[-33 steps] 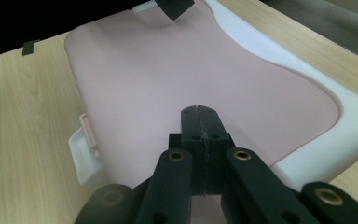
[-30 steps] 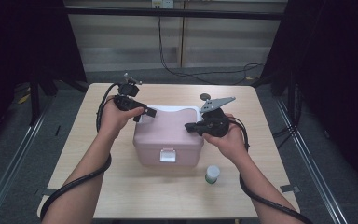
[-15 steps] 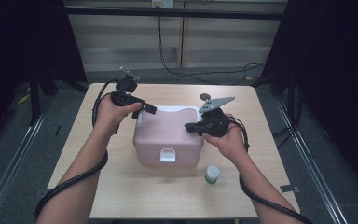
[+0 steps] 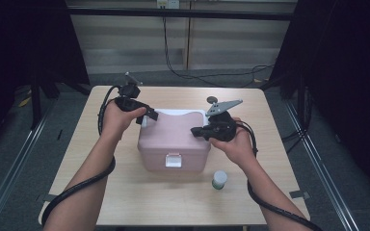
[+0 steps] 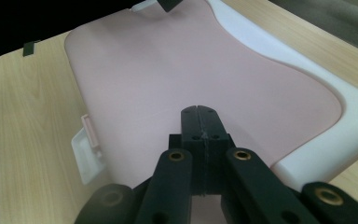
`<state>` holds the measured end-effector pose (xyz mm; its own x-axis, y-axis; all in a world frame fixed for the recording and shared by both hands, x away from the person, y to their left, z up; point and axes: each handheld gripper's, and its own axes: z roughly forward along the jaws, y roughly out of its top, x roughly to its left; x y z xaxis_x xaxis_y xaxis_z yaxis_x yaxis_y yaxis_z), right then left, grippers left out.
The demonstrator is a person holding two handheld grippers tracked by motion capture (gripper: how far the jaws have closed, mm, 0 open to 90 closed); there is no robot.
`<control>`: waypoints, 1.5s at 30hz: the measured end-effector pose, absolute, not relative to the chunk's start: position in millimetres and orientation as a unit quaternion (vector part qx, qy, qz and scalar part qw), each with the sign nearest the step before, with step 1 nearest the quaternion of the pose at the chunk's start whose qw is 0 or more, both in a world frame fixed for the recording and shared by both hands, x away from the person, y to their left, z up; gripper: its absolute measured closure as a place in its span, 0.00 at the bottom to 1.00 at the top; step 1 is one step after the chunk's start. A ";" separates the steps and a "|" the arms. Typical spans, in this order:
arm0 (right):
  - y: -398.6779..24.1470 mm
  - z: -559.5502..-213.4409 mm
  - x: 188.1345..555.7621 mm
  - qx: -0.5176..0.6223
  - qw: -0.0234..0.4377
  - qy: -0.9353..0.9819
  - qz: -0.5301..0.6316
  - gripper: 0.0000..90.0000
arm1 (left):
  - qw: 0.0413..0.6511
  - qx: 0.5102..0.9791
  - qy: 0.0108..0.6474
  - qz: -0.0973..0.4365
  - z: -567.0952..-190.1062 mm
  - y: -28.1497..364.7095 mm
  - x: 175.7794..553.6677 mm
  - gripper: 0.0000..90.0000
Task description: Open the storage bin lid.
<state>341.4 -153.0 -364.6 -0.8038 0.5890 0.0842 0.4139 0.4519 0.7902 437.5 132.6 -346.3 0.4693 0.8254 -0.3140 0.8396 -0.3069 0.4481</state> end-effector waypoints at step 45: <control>-146.0 -361.2 339.3 0.309 0.101 0.851 0.414 1.00 | 0.289 0.816 0.500 -0.032 -307.3 137.8 417.6 0.33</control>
